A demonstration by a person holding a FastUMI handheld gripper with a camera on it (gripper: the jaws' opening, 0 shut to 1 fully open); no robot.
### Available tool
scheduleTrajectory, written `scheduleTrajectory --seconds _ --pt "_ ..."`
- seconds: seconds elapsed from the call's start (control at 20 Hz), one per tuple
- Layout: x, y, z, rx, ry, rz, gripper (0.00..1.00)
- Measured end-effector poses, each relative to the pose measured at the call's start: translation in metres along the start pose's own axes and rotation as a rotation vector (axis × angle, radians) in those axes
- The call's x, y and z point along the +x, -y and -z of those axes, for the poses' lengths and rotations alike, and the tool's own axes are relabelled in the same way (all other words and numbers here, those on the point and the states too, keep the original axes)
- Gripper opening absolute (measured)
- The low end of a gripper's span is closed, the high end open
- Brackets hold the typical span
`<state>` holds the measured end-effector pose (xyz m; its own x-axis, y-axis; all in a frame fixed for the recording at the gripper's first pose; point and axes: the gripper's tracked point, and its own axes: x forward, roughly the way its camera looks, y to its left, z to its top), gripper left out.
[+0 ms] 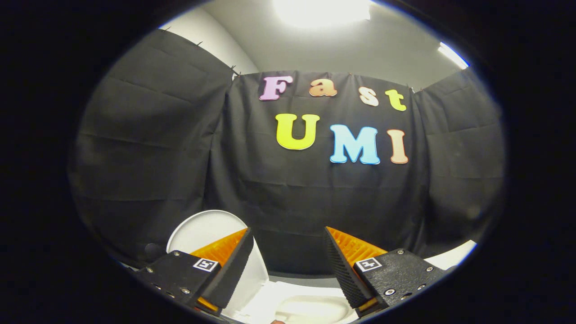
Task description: Open the toilet lid.
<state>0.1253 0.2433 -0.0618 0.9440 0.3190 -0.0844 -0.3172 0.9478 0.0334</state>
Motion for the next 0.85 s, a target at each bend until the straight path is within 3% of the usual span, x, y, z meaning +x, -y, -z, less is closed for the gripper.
scheduleTrajectory --seconds 0.2,0.35,0.85 --pt "-0.025 0.067 -0.003 0.075 0.017 0.061 0.95" --pt "-0.054 0.108 0.003 0.06 -0.003 0.109 0.95" --pt "-0.139 0.175 0.012 0.052 -0.03 0.149 0.95"
